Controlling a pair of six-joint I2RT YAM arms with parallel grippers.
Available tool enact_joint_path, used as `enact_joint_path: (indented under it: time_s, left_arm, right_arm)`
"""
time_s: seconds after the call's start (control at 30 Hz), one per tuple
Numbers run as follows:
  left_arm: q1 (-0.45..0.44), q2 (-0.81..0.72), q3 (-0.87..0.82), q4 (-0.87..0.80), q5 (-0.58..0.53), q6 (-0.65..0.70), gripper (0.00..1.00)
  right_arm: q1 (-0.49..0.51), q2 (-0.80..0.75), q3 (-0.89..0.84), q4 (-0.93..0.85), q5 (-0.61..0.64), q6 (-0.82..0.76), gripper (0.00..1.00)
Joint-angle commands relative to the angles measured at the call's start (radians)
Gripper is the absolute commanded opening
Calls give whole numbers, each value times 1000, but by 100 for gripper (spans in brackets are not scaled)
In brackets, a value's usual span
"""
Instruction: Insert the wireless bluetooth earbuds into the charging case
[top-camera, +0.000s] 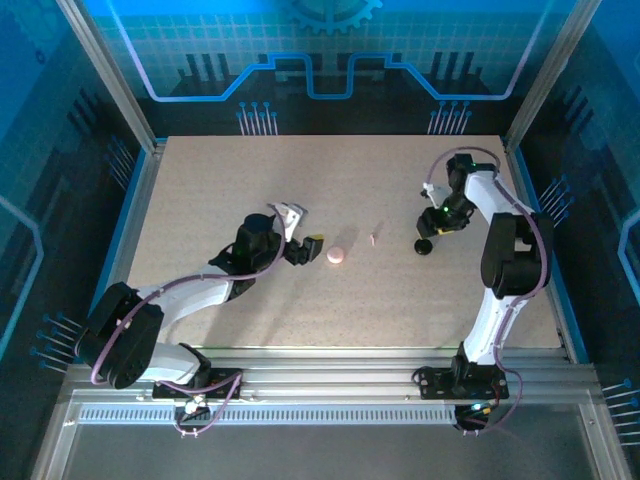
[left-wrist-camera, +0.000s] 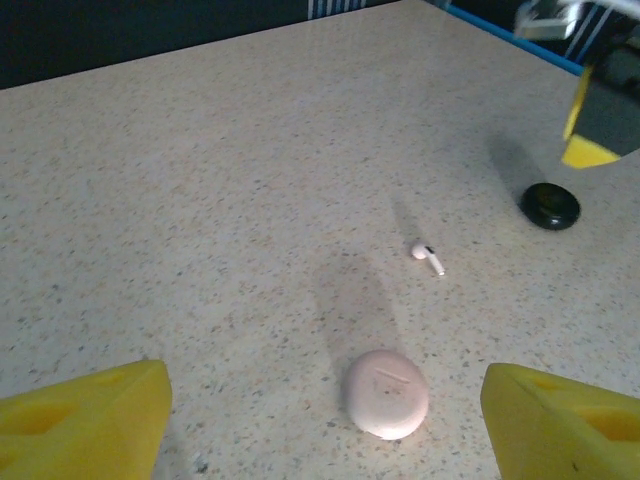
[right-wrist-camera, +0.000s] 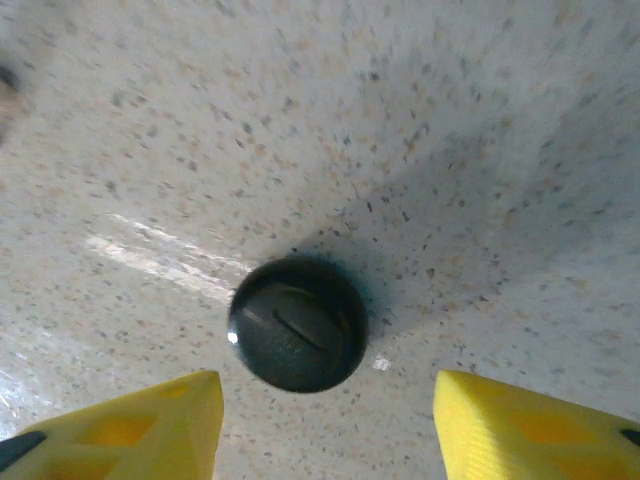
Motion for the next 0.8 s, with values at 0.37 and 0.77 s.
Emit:
enact_joint_path:
  time_s: [0.37, 0.77]
  left_arm:
    - [126, -25, 67, -198, -246, -289, 86]
    - [155, -20, 83, -238, -256, -323, 87]
  right_arm:
    - [442, -23, 156, -68, 66, 532, 67]
    - [619, 307, 437, -203, 68, 683, 71]
